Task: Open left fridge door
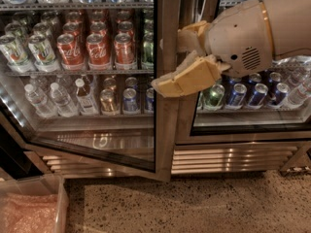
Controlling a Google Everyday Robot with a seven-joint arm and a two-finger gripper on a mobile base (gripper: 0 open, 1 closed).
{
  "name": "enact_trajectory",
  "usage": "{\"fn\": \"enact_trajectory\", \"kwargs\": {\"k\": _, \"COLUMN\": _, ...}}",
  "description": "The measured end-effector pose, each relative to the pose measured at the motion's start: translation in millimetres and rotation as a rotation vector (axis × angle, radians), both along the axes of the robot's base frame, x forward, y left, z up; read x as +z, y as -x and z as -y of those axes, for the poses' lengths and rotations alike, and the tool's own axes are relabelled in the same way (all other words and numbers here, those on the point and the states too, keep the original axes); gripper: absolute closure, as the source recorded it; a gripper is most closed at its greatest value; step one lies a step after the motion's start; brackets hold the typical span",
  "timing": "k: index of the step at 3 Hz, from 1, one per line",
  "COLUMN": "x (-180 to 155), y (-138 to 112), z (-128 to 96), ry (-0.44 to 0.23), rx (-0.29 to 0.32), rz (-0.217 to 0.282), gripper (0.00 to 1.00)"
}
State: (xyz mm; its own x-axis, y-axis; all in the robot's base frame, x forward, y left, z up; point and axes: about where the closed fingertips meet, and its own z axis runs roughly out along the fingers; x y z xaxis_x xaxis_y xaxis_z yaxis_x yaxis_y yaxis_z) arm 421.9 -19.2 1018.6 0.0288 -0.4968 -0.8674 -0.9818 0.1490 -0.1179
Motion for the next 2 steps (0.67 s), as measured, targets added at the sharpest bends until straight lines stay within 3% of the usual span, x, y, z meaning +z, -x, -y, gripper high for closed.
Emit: {"fn": "enact_trajectory", "kwargs": {"k": 2, "x": 2.9, "y": 4.2, "z": 0.6, "ry": 0.000, "rx": 0.000, "rz": 0.000, "gripper": 0.42}}
